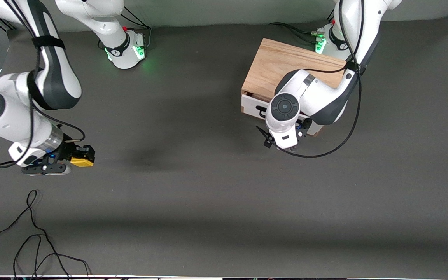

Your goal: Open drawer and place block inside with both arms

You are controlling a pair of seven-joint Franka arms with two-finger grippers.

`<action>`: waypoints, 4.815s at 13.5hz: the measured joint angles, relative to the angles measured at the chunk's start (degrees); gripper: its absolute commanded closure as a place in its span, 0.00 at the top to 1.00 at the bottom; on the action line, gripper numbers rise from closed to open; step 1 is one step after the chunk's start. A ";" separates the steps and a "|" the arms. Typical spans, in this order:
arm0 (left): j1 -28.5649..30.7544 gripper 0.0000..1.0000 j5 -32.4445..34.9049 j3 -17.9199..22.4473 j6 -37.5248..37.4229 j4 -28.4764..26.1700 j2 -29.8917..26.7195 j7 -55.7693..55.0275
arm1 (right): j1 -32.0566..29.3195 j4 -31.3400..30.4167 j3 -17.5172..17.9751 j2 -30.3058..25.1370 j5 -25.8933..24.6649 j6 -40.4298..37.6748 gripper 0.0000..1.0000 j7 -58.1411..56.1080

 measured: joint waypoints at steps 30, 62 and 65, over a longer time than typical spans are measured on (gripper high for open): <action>1.10 1.00 6.06 0.18 6.55 17.22 7.48 -1.04 | 19.45 20.40 -0.42 13.39 0.02 -7.28 0.00 33.71; 34.01 1.00 -5.56 1.32 -21.15 0.99 -30.86 94.70 | 53.73 45.39 -0.42 35.25 3.51 -10.71 0.00 77.61; 33.96 1.00 -5.58 1.36 -21.17 2.20 -30.37 94.94 | 53.62 45.30 -0.44 35.47 3.58 -11.37 0.00 84.13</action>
